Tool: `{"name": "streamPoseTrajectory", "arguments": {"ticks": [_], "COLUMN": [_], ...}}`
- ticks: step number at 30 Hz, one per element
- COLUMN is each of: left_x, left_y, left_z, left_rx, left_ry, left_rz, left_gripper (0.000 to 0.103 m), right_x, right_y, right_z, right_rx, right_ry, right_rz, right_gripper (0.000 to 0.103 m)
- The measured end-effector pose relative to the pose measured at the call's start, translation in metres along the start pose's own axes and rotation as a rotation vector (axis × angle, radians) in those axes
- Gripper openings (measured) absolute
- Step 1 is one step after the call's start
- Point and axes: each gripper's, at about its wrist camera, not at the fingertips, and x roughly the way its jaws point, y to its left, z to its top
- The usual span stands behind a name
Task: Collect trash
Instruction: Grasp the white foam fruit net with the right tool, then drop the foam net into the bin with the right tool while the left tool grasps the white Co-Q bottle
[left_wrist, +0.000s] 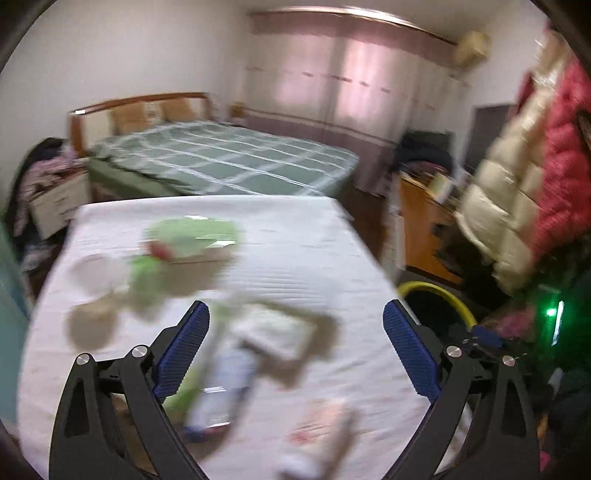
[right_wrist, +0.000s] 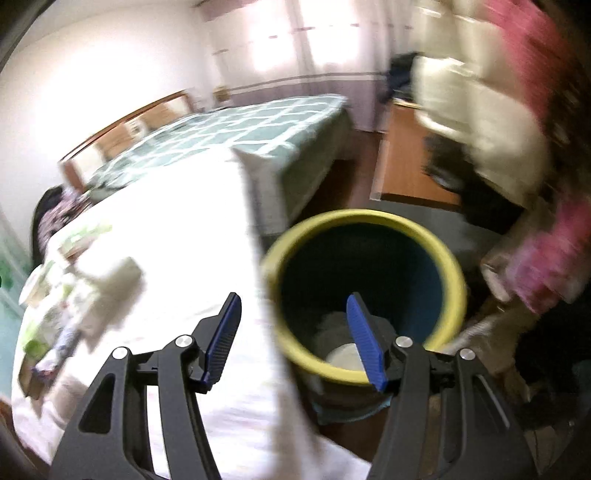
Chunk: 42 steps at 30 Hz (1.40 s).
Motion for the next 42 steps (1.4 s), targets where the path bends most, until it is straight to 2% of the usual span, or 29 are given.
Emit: {"name": "streamPoseTrajectory", "arguments": {"ticks": [3, 8, 10, 12, 15, 20, 22, 28, 30, 33, 36, 42], "left_x": [-0.017, -0.031, -0.030, -0.032, -0.030, -0.028, -0.027, -0.019, -0.017, -0.017, -0.018, -0.021], "left_y": [0.043, 0.092, 0.106, 0.117, 0.126, 0.138, 0.140, 0.141, 0.137, 0.133, 0.129, 0.122], "left_z": [-0.005, -0.011, -0.013, -0.016, -0.022, -0.025, -0.027, -0.030, -0.030, -0.030, -0.031, -0.031], "left_rx": [-0.060, -0.122, -0.142, -0.152, -0.170, -0.198, -0.199, -0.206, -0.202, -0.194, -0.185, -0.169], "left_ry": [-0.030, -0.050, -0.046, -0.044, -0.041, -0.038, -0.038, -0.029, -0.022, -0.022, -0.027, -0.035], "left_rz": [0.077, 0.116, 0.114, 0.114, 0.111, 0.113, 0.117, 0.105, 0.099, 0.091, 0.089, 0.079], "left_gripper": [0.094, 0.094, 0.094, 0.094, 0.094, 0.094, 0.094, 0.094, 0.094, 0.094, 0.094, 0.094], "right_x": [0.008, 0.028, 0.036, 0.047, 0.068, 0.100, 0.102, 0.101, 0.099, 0.094, 0.088, 0.060], "right_y": [0.044, 0.115, 0.137, 0.156, 0.180, 0.192, 0.190, 0.192, 0.191, 0.187, 0.180, 0.162], "right_z": [0.011, 0.026, 0.033, 0.040, 0.048, 0.045, 0.046, 0.043, 0.042, 0.042, 0.044, 0.050], "right_rx": [-0.068, -0.189, -0.242, -0.294, -0.359, -0.386, -0.374, -0.383, -0.381, -0.353, -0.313, -0.241], "right_ry": [0.001, 0.014, 0.013, 0.012, 0.031, 0.103, 0.108, 0.097, 0.090, 0.084, 0.081, 0.039], "right_rz": [0.061, 0.149, 0.156, 0.162, 0.138, 0.096, 0.103, 0.095, 0.086, 0.095, 0.116, 0.160], "right_gripper": [0.057, 0.057, 0.058, 0.064, 0.068, 0.068, 0.068, 0.051, 0.040, 0.031, 0.027, 0.027]}}
